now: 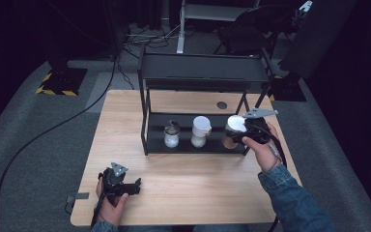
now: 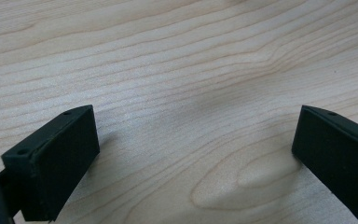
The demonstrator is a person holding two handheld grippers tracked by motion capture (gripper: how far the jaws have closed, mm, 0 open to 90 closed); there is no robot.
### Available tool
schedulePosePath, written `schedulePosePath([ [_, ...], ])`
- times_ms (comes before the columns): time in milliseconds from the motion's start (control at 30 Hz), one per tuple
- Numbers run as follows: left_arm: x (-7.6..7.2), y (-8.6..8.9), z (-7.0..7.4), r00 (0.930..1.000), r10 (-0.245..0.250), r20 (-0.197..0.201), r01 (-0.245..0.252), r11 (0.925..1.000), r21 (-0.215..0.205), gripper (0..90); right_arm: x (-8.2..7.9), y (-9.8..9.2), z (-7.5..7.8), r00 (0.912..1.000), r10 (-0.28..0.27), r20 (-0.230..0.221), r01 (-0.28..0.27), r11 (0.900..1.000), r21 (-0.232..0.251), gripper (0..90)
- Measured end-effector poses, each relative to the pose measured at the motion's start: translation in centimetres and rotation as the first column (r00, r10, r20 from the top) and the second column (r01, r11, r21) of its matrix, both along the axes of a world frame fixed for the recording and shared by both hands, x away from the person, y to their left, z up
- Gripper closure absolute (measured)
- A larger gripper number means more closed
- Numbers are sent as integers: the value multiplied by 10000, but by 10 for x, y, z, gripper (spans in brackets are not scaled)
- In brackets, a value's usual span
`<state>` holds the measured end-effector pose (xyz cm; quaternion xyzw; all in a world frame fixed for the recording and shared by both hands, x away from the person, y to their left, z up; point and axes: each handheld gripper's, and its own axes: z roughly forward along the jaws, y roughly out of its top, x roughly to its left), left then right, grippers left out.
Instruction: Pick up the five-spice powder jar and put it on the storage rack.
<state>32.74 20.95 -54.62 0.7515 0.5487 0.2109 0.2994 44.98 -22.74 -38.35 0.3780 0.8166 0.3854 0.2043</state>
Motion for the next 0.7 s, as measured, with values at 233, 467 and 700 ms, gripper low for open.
schedulePosePath([
  [233, 0, 0, 0, 10000, -2, 0, 2, 10000, 4, 4, 13, 5, -9, 10000, -24, 63, 23, 10000, 73, 305],
  [467, 0, 0, 0, 10000, -2, 1, 2, 10000, 2, 4, 25, 10, -18, 10000, -19, 52, 19, 10000, 38, 305],
  [700, 0, 0, 0, 10000, -2, -1, 2, 10000, 4, 4, 33, 9, -28, 9999, -112, -112, 112, 9999, 18, 305],
])
